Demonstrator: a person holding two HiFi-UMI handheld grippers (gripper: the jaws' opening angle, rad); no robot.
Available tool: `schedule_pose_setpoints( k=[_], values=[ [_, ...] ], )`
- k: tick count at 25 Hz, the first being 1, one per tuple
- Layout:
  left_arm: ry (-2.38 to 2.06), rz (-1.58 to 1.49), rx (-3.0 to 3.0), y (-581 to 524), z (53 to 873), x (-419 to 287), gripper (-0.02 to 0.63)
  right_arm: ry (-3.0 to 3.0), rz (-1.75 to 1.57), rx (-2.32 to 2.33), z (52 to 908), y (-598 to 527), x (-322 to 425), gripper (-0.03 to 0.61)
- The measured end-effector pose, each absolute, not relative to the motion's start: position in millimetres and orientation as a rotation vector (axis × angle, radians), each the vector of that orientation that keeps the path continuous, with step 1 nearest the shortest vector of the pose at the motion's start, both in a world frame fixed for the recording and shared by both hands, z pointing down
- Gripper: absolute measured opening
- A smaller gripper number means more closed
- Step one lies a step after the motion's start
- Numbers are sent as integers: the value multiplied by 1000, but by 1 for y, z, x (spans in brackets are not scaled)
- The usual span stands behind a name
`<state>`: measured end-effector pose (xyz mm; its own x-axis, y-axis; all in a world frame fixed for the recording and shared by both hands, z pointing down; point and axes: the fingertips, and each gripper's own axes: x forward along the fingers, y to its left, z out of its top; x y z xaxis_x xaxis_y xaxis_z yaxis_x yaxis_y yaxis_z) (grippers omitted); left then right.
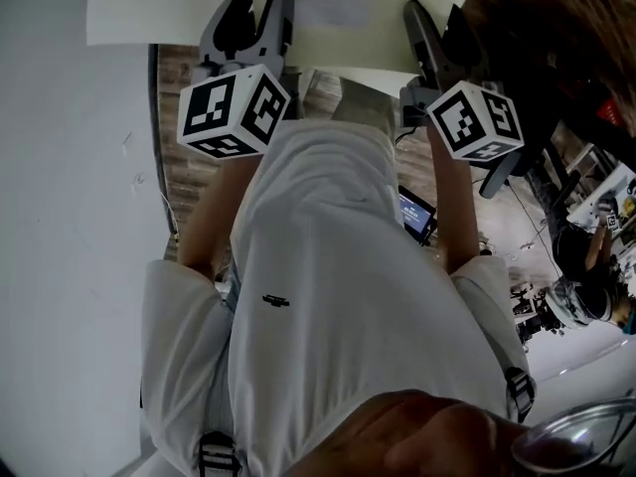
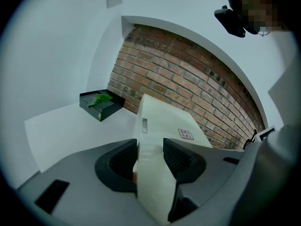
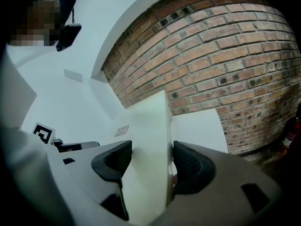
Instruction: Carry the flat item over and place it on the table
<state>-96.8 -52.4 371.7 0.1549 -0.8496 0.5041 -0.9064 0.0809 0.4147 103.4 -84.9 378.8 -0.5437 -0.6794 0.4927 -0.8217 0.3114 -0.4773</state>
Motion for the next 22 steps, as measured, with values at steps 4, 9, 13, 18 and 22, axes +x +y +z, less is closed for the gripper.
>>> schedule_pose_setpoints(
  k=[4, 9, 13, 18, 22],
  values=[
    [-1698, 118, 1726, -67, 397, -99, 186, -2370, 1061, 1353, 406, -103, 100, 302],
    [-1699, 126, 1687, -90, 438, -97, 186, -2349, 1075, 1317, 445, -130, 101, 302],
    [-1703, 125, 1657, -103, 466, -99, 186, -2338, 1069, 1294, 471, -147, 99, 302],
    [-1702, 133, 1624, -112, 495, -104, 186, -2316, 1082, 1270, 501, -157, 93, 302],
    [-1705, 132, 1606, -114, 518, -113, 184, -2305, 1079, 1257, 522, -162, 83, 302]
  ],
)
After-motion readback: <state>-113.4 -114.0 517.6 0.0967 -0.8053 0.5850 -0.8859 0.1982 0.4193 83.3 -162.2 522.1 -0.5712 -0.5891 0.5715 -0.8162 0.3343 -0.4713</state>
